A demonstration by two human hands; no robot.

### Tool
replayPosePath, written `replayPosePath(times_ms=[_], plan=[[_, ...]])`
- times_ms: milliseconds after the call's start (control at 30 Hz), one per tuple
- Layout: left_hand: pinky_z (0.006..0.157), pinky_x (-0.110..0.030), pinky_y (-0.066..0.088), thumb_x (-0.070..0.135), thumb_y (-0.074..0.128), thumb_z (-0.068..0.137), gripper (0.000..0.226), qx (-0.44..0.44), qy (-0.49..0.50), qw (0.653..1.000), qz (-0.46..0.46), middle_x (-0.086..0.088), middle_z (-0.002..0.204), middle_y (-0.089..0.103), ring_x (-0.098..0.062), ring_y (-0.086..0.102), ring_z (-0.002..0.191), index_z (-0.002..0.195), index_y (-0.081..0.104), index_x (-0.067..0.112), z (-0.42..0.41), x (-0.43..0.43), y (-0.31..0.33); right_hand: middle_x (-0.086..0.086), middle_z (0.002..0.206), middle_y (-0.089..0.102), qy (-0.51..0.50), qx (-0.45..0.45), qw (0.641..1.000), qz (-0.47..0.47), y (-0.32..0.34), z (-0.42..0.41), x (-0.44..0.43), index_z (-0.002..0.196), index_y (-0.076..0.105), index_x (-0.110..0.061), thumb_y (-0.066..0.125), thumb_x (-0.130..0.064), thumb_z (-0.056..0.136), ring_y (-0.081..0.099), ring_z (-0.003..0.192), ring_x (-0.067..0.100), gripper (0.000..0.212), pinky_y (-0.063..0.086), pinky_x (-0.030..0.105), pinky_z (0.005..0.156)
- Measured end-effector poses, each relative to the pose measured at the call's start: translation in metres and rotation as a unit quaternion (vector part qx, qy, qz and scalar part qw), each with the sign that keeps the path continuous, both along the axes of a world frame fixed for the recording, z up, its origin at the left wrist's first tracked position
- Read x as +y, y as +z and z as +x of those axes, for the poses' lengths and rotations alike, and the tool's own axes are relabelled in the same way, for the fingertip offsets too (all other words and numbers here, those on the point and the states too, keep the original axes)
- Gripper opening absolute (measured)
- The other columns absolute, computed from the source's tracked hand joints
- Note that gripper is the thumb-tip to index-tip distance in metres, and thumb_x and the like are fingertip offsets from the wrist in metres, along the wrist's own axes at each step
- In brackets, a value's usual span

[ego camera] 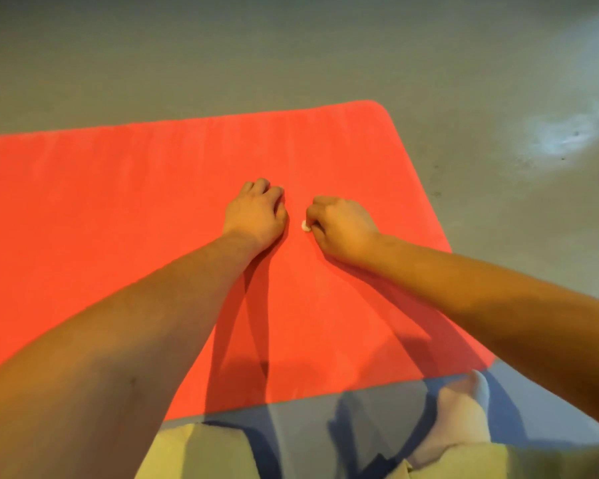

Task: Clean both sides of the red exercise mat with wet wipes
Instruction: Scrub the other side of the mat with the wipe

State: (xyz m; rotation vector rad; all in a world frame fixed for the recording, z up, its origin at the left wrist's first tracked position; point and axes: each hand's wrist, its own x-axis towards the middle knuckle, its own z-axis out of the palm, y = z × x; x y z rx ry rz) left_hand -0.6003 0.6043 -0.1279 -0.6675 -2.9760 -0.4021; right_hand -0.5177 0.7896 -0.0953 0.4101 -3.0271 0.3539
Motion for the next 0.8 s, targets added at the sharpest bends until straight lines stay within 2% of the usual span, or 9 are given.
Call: replayPosePath(times_ms=[133, 233, 333, 433, 533, 700, 800], plan=[[0.095, -0.047, 0.053, 0.033, 0.05, 0.099, 0.04, -0.009, 0.002, 1.0, 0.002, -0.007, 0.135, 0.058, -0.029, 0.049, 0.127, 0.135, 0.063, 0.021, 0.017, -0.001, -0.001, -0.002, 0.09, 0.059, 0.094, -0.028, 0.995, -0.036, 0.002, 0.09, -0.003, 0.09, 0.065, -0.021, 0.057, -0.019, 0.086, 0.061, 0.083, 0.024, 0.01, 0.047, 0.036, 0.064], [0.092, -0.048, 0.055, 0.034, 0.049, 0.099, 0.04, -0.012, 0.001, 1.0, -0.007, -0.006, 0.135, 0.058, -0.029, 0.049, 0.127, 0.135, 0.063, 0.021, 0.033, -0.003, -0.001, -0.003, 0.089, 0.057, 0.116, -0.05, 0.992, -0.032, 0.006, 0.112, -0.002, 0.09, 0.065, -0.023, 0.056, -0.02, 0.087, 0.059, 0.085, 0.023, 0.01, 0.046, 0.037, 0.065], [0.09, -0.047, 0.054, 0.035, 0.05, 0.1, 0.039, -0.018, -0.001, 1.0, -0.011, -0.006, 0.135, 0.058, -0.029, 0.049, 0.126, 0.133, 0.064, 0.021, 0.054, -0.005, 0.004, -0.001, 0.09, 0.059, 0.056, -0.032, 0.998, -0.018, 0.006, 0.075, -0.006, 0.088, 0.066, -0.022, 0.058, -0.02, 0.087, 0.063, 0.085, 0.028, 0.009, 0.046, 0.037, 0.062], [0.089, -0.045, 0.053, 0.037, 0.049, 0.101, 0.038, -0.027, -0.005, 1.0, -0.005, -0.004, 0.135, 0.057, -0.027, 0.049, 0.126, 0.132, 0.064, 0.023, 0.081, -0.009, 0.008, 0.004, 0.097, 0.064, -0.038, -0.025, 0.999, -0.008, 0.009, 0.03, -0.012, 0.093, 0.071, -0.017, 0.057, -0.02, 0.089, 0.065, 0.09, 0.033, 0.015, 0.047, 0.038, 0.066], [0.093, -0.043, 0.051, 0.039, 0.05, 0.1, 0.041, -0.052, -0.015, 0.999, -0.007, -0.002, 0.141, 0.054, -0.025, 0.046, 0.13, 0.137, 0.062, 0.026, 0.106, -0.016, 0.011, 0.005, 0.101, 0.065, -0.064, -0.035, 0.997, 0.016, 0.011, 0.027, -0.017, 0.096, 0.072, -0.016, 0.056, -0.018, 0.089, 0.065, 0.092, 0.034, 0.017, 0.048, 0.039, 0.067], [0.103, -0.041, 0.047, 0.039, 0.053, 0.101, 0.044, -0.066, -0.026, 0.997, -0.012, -0.004, 0.148, 0.051, -0.026, 0.044, 0.136, 0.141, 0.06, 0.025, 0.126, -0.024, 0.014, 0.001, 0.093, 0.062, 0.029, -0.051, 0.998, 0.009, 0.012, 0.114, -0.019, 0.092, 0.068, -0.02, 0.054, -0.024, 0.089, 0.065, 0.085, 0.032, 0.015, 0.049, 0.039, 0.062], [0.104, -0.043, 0.047, 0.038, 0.054, 0.1, 0.043, -0.069, -0.022, 0.997, -0.02, -0.006, 0.146, 0.052, -0.029, 0.045, 0.135, 0.14, 0.062, 0.023, 0.132, -0.022, 0.019, -0.001, 0.092, 0.06, 0.101, -0.091, 0.991, 0.002, 0.014, 0.181, -0.019, 0.091, 0.066, -0.023, 0.055, -0.021, 0.084, 0.063, 0.084, 0.028, 0.013, 0.048, 0.037, 0.061]])
